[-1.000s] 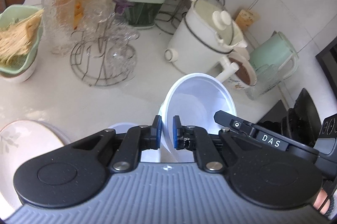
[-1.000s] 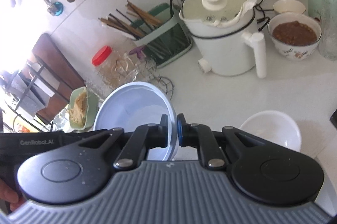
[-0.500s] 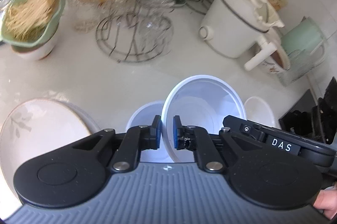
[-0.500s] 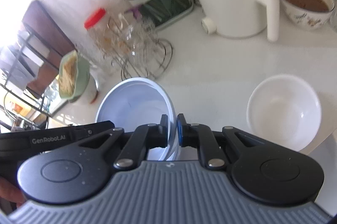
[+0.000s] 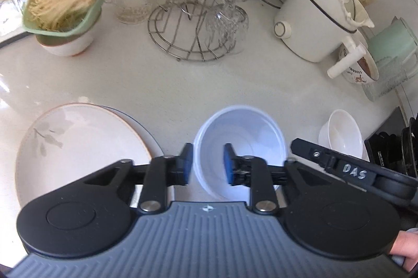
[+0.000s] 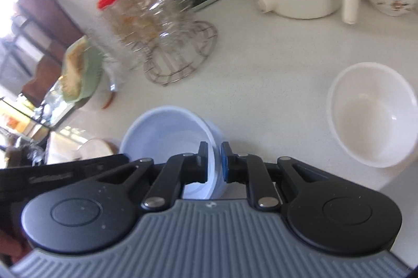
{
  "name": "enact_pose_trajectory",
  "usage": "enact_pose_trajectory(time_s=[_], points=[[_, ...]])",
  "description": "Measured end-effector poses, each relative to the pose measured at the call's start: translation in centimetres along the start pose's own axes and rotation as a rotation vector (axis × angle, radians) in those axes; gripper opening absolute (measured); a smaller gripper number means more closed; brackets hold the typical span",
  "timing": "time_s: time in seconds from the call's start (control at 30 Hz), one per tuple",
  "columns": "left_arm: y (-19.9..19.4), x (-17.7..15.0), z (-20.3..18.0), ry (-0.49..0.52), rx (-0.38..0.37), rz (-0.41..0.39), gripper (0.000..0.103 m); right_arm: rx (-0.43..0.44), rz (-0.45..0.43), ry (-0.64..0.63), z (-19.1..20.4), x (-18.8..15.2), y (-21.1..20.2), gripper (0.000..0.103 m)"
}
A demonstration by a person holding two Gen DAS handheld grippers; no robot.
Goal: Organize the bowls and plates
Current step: 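Carry the light blue bowl and lower it into the translucent bowl, then open the left tool to release the nested light blue bowl, then move the left tool to the white ceramic bowl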
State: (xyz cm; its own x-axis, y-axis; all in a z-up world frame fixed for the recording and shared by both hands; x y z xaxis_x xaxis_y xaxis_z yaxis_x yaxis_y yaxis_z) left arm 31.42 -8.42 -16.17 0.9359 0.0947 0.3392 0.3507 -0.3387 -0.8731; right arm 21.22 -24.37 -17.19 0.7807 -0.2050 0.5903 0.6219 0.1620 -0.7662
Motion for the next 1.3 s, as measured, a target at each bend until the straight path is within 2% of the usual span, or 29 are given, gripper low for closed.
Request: enact_pose_trajectory(time_s=[0.07, 0.13, 0.3, 0.5, 0.7, 0.87, 1.3], points=[[-0.6, 0.2, -0.3, 0.017, -0.004, -0.015, 0.034, -0.015, -0.016, 0.024, -0.5, 0.1, -0.6, 0.040], [-1.4, 0.4, -0.7, 0.029, -0.014, -0.028, 0.034, -0.021, -0.046, 0.025, -0.7, 0.3, -1.3, 0.050], [-4.0, 0.9, -2.4, 0.072, -0.056, -0.074, 0.034, -0.029, -0.118, -0.013, -0.6, 0.9, -3.8, 0.050], [-7.7, 1.5, -4.1, 0.103, -0.098, -0.139, 0.034, -0.077, -0.243, -0.072, 0.6, 2.1, -7.7, 0.050], [-10.2, 1.1, -5.1, 0.123, -0.133, -0.170, 0.034, -0.109, -0.326, -0.124, 1.6, 2.3, -11.0, 0.050], [-11.1, 0.1, -5.4, 0.140, -0.149, -0.179, 0.034, -0.111, -0.355, -0.123, 1.9, 2.1, -12.6, 0.050], [-9.6, -1.6, -6.1, 0.166, -0.159, -0.141, 0.034, -0.166, -0.363, -0.128, 1.4, 0.7, -13.6, 0.050]])
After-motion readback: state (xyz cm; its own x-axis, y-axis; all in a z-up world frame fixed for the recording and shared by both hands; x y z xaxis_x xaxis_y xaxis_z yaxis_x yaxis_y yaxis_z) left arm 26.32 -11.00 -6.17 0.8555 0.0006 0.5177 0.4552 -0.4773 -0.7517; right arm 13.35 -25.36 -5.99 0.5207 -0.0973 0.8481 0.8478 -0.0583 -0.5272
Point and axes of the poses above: each gripper's, at about its wrist camera, not at the fingertips, and y roughly the way its jaws point, z to its left, x to its top, the point moved 5 cm from there along y, roughly the way its jaws point, and after that the axes turned 15 degrees about -y, right-handed, at the moved point
